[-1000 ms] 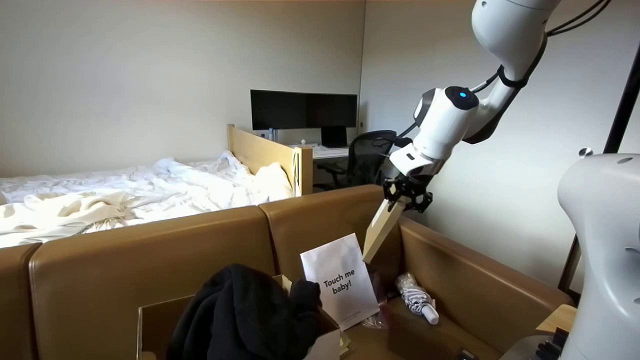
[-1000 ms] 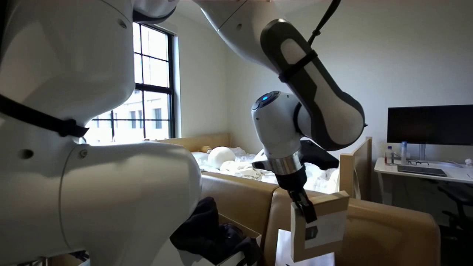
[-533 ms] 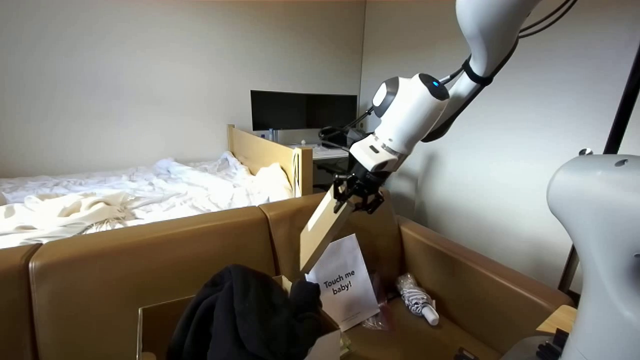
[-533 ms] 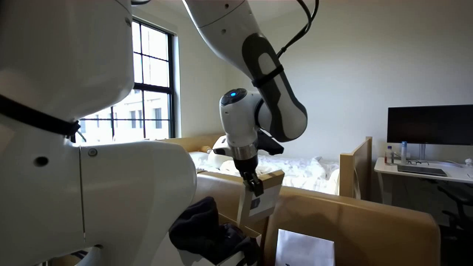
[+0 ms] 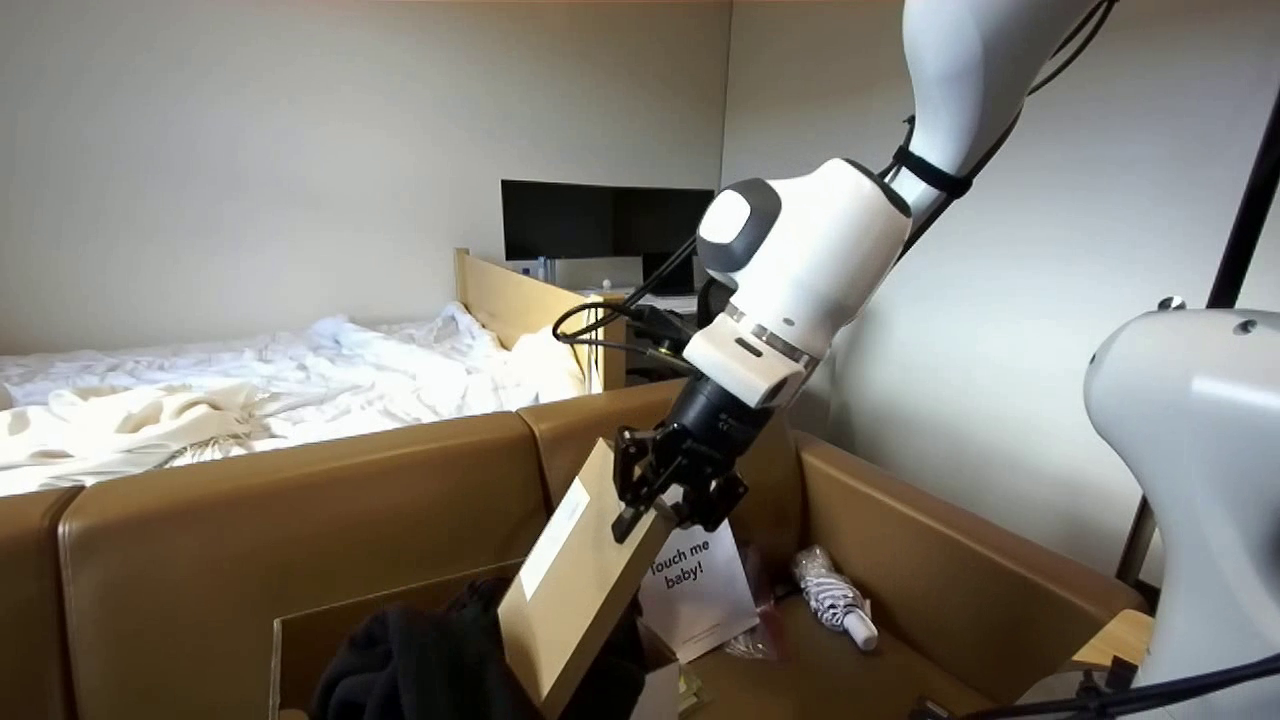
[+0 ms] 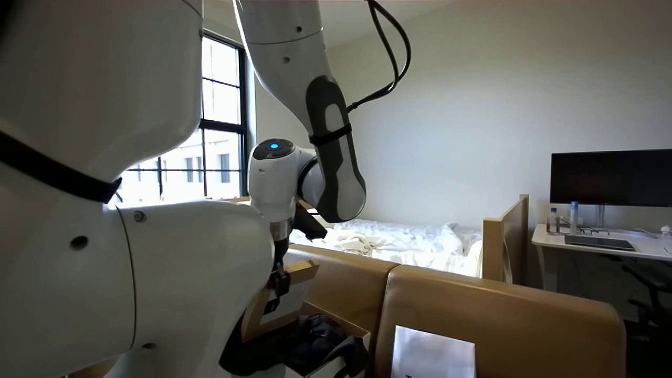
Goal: Put the book inside the box
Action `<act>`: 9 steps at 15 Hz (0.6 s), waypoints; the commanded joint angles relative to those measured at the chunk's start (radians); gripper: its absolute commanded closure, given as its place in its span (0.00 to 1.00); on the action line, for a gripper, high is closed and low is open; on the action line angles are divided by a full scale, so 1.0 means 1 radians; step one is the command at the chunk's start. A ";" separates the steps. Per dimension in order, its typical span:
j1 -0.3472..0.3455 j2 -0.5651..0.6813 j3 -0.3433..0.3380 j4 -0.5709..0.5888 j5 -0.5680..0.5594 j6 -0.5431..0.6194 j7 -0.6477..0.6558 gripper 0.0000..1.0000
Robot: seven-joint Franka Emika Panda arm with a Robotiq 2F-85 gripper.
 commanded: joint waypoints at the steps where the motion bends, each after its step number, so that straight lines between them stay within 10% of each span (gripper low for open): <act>1: 0.062 -0.003 0.018 -0.026 0.064 -0.001 0.038 0.93; 9: 0.202 0.056 -0.097 -0.031 0.321 -0.282 0.134 0.93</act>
